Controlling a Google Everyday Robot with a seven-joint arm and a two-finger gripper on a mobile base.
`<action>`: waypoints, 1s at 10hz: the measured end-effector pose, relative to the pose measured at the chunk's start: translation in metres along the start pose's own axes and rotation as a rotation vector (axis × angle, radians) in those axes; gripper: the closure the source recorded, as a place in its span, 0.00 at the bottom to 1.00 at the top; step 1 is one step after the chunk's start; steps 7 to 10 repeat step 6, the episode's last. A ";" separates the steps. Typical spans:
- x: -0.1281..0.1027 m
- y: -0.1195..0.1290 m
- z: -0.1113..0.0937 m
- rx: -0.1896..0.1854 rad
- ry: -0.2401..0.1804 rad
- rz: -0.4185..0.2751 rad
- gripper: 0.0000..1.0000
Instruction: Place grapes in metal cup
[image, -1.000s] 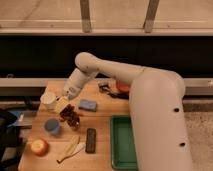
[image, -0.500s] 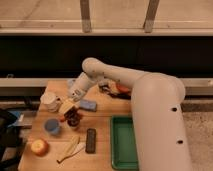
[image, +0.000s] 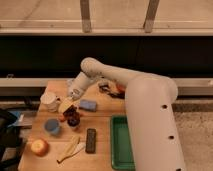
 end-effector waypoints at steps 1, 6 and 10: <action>0.000 -0.002 0.000 0.004 0.000 0.001 0.25; 0.000 -0.002 -0.001 0.005 -0.001 0.001 0.25; 0.000 -0.002 -0.001 0.005 -0.001 0.001 0.25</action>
